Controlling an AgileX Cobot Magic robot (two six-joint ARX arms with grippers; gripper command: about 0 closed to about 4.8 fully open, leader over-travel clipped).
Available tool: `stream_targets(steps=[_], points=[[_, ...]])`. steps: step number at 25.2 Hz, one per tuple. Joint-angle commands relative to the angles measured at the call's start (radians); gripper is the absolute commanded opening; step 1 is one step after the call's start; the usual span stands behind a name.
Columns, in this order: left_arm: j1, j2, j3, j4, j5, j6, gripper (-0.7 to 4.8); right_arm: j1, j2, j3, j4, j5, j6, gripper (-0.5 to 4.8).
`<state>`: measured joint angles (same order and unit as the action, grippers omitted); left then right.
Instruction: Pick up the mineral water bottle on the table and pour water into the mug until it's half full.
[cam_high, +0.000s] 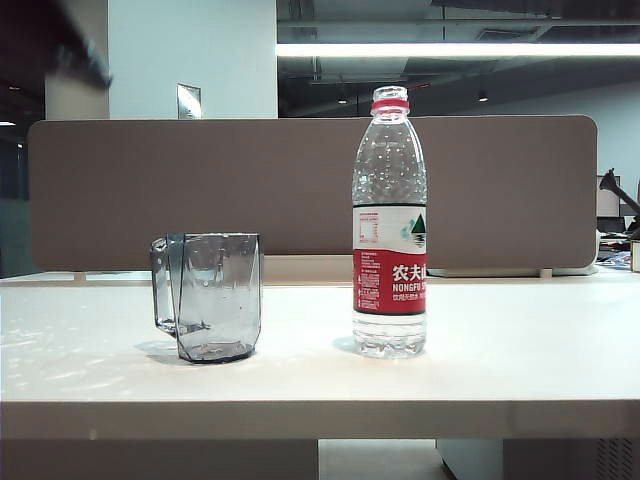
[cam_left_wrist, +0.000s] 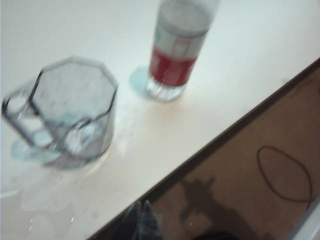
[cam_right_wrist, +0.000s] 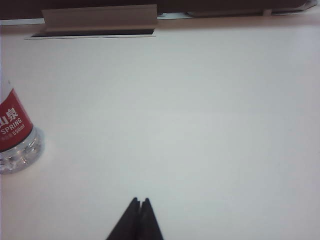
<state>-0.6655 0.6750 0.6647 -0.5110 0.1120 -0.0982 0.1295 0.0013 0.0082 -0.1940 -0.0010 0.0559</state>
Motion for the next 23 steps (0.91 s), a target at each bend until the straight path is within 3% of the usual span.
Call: stream_targets(steps=[1, 23], points=[[-0.004, -0.002, 0.018, 0.045, -0.001, 0.005, -0.01, 0.001, -0.001, -0.006, 0.011, 0.002, 0.0, -0.05], [-0.004, -0.002, 0.019, 0.087, -0.003, 0.005, -0.01, 0.001, -0.001, -0.006, 0.011, 0.002, 0.0, -0.05]])
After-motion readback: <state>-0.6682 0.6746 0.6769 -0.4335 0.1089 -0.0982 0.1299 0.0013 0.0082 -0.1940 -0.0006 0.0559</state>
